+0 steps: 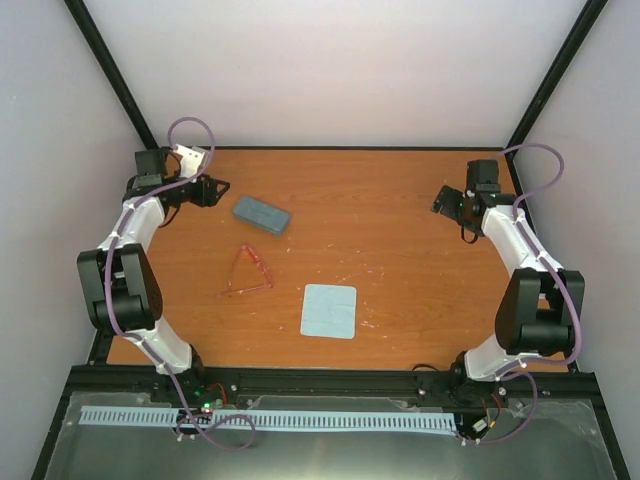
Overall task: Organize the sunglasses
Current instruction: Move the sunglasses case at the center of the board.
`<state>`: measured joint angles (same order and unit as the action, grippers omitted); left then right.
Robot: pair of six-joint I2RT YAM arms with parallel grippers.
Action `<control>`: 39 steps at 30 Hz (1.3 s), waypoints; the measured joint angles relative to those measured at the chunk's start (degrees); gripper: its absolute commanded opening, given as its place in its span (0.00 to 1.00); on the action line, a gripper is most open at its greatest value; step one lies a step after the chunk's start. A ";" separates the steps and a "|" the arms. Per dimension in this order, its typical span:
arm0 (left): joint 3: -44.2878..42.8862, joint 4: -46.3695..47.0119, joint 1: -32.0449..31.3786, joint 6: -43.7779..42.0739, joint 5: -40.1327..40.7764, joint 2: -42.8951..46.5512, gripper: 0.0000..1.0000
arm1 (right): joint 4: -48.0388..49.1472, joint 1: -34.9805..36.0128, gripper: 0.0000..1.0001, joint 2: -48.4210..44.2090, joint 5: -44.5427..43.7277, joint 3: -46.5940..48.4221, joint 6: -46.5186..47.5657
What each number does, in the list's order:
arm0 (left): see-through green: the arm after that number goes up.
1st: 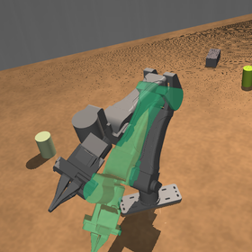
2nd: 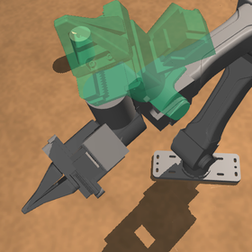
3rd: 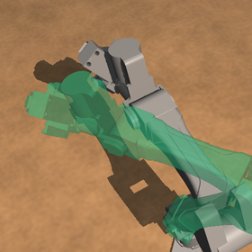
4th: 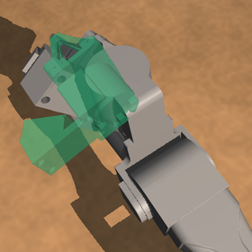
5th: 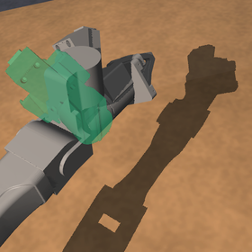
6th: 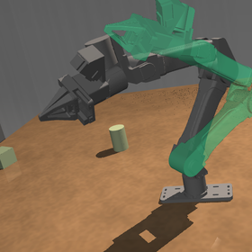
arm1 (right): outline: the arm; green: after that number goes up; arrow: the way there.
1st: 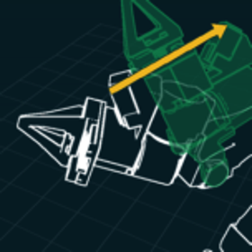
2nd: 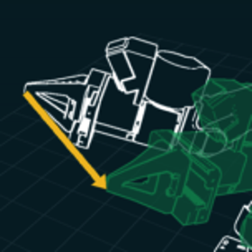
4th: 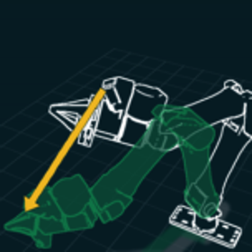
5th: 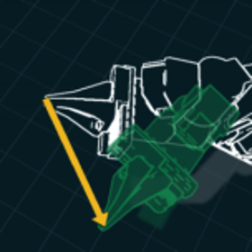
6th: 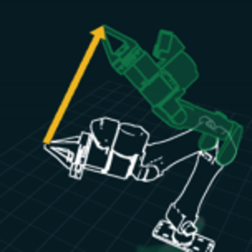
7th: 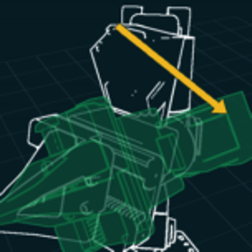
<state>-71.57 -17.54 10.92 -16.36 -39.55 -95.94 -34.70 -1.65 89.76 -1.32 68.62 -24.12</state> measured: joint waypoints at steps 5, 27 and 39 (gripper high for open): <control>-3.08 -1.01 0.00 -0.26 3.85 -1.01 0.61 | 5.29 -0.57 1.00 -2.27 10.43 -3.13 -1.88; -18.60 -10.91 0.61 -9.92 20.92 -20.87 0.14 | -3.52 27.21 0.44 21.31 5.03 22.43 7.76; -31.19 -26.05 -0.94 -11.19 11.02 -30.56 0.14 | -7.19 30.45 0.61 27.41 3.87 34.12 13.00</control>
<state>-102.76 -43.59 9.98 -27.55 -28.53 -126.50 -41.89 28.80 117.16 2.55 102.74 -11.11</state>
